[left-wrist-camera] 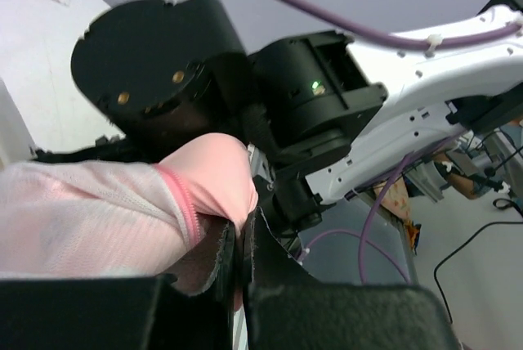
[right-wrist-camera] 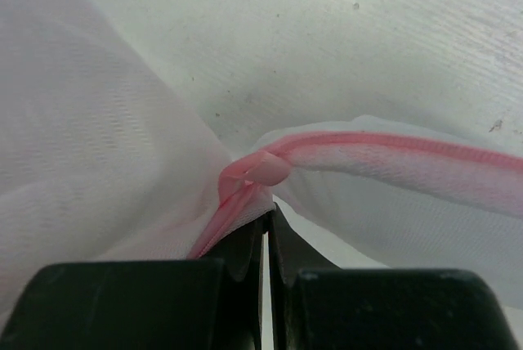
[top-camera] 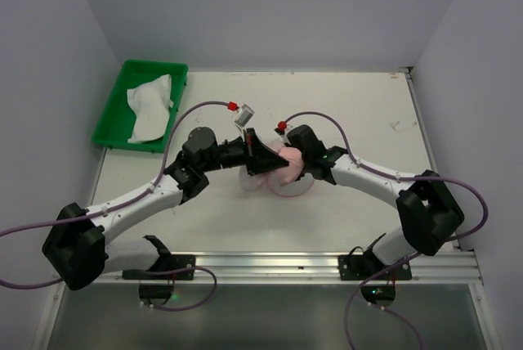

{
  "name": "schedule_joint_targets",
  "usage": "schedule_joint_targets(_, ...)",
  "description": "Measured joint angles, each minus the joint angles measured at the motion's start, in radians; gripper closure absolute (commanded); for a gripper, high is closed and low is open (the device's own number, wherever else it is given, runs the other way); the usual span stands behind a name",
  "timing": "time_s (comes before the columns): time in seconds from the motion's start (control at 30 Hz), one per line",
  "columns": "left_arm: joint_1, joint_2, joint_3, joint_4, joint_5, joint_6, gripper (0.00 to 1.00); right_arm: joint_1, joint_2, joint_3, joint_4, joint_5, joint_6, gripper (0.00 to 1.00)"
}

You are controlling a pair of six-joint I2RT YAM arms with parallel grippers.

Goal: Unzip the laundry bag and remove the bra

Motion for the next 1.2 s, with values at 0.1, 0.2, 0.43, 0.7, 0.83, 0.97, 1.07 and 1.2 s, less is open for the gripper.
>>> schedule_joint_targets(0.1,0.006,-0.016,0.028,-0.028,-0.034,-0.008,1.0,0.0,0.02,0.0,0.007,-0.019,0.003,1.0)
schedule_joint_targets(0.2,0.02,-0.066,0.036,-0.086,-0.09,-0.009,1.0,0.0,0.024,-0.003,0.024,-0.02,0.007,1.0)
schedule_joint_targets(0.43,0.036,-0.224,0.039,-0.246,-0.327,0.028,1.0,0.003,0.014,0.01,0.03,-0.019,0.01,1.0)
schedule_joint_targets(0.7,0.036,-0.264,-0.047,-0.11,-0.482,-0.049,1.0,0.002,-0.012,0.107,-0.059,-0.024,0.013,1.0)
schedule_joint_targets(0.83,0.034,-0.225,-0.105,-0.026,-0.503,-0.096,1.0,0.002,-0.023,0.121,-0.092,-0.046,0.031,1.0)
schedule_joint_targets(0.97,0.033,-0.241,-0.109,-0.076,-0.596,-0.085,1.0,0.001,-0.071,0.118,-0.121,-0.028,0.038,1.0)
schedule_joint_targets(1.07,0.033,-0.266,-0.107,-0.147,-0.675,-0.064,1.0,0.001,-0.13,0.114,-0.145,0.036,0.038,1.0)
schedule_joint_targets(1.2,0.033,-0.26,-0.082,-0.261,-0.753,-0.04,1.0,0.001,-0.169,0.114,-0.192,0.133,0.039,1.0)
